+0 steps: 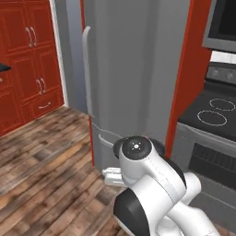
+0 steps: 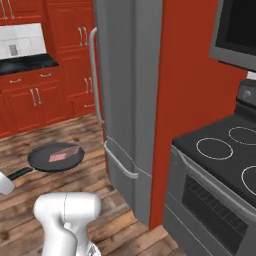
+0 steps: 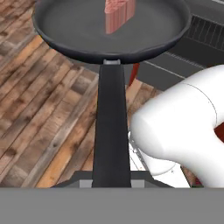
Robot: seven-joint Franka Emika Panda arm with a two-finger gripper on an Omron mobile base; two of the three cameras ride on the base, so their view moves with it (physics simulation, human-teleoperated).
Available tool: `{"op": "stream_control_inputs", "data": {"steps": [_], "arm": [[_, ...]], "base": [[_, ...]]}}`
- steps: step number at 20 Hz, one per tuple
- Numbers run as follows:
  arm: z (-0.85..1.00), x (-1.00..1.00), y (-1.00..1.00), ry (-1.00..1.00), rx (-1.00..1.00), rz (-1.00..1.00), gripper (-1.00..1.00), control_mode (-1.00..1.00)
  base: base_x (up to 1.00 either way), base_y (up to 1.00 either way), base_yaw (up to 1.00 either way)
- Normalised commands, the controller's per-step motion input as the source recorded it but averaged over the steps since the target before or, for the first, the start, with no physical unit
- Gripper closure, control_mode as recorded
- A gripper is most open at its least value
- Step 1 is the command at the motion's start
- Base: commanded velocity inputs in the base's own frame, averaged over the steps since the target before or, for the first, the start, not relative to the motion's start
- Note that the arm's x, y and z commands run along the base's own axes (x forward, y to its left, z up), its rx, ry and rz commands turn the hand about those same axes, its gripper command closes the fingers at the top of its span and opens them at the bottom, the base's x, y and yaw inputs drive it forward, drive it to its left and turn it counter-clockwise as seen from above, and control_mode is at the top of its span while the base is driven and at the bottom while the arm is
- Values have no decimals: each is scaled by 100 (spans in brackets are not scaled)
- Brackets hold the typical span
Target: Pick up the pan with the steak in it and place it on the dining table. Then place the steak on the plate.
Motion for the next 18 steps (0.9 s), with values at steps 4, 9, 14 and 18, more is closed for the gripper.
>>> {"op": "stream_control_inputs", "data": {"steps": [4,9,14,18], "arm": [[0,0,0,0,0,0,100,100],[0,0,0,0,0,0,100,100],[0,0,0,0,0,0,100,100],[0,0,0,0,0,0,100,100]], "base": [[0,0,50],[0,0,50],[0,0,50],[0,0,50]]}}
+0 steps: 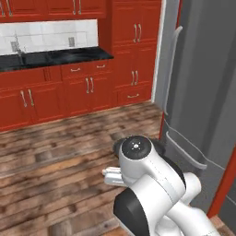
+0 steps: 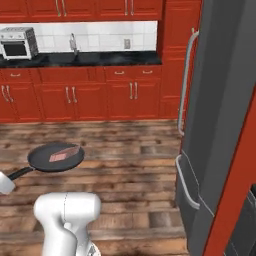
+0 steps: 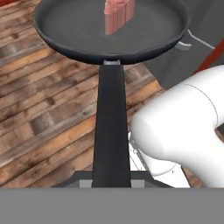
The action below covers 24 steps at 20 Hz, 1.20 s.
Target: Pick up the pan with the steak in it and place it on the dining table. Then place the steak on the plate.
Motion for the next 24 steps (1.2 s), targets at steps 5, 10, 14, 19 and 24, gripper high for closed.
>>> {"op": "stream_control_inputs", "data": {"steps": [5,10,14,19,24], "arm": [[0,0,0,0,0,0,100,100],[0,0,0,0,0,0,100,100],[0,0,0,0,0,0,100,100],[0,0,0,0,0,0,100,100],[0,0,0,0,0,0,100,100]], "base": [[0,0,50],[0,0,50],[0,0,50],[0,0,50],[0,0,50]]}}
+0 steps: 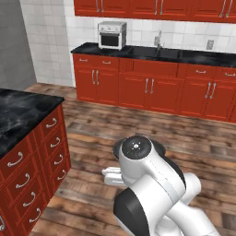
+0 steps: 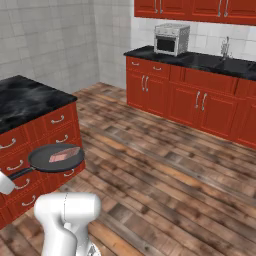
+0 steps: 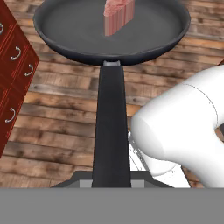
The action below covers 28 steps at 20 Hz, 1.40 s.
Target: Pick up the pan with the steak in it and place it on the dining table. Then place the steak on the plate.
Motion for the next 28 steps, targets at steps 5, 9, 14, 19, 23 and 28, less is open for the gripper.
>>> {"op": "stream_control_inputs", "data": {"steps": [5,9,14,19,23,28], "arm": [[0,0,0,0,0,0,100,100],[0,0,0,0,0,0,100,100],[0,0,0,0,0,0,100,100],[0,0,0,0,0,0,100,100],[0,0,0,0,0,0,100,100],[0,0,0,0,0,0,100,100]], "base": [[0,0,50],[-1,0,50],[-3,0,50],[-5,-1,49],[-4,-3,48],[1,-18,9]]}}
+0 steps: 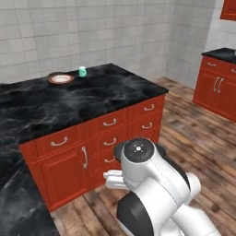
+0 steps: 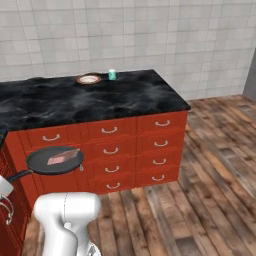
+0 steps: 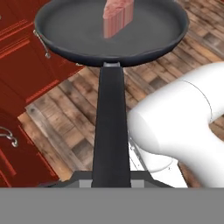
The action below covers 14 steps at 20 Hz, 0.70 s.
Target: Pick up the pan with the steak in it and place it on the dining table. Then place the steak on the plate.
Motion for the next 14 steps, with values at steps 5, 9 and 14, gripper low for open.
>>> {"op": "stream_control_inputs", "data": {"steps": [5,9,14], "arm": [[0,0,0,0,0,0,100,100],[0,0,0,0,0,0,100,100],[0,0,0,0,0,0,100,100]], "base": [[21,-90,5],[22,-97,3],[23,-98,3]]}}
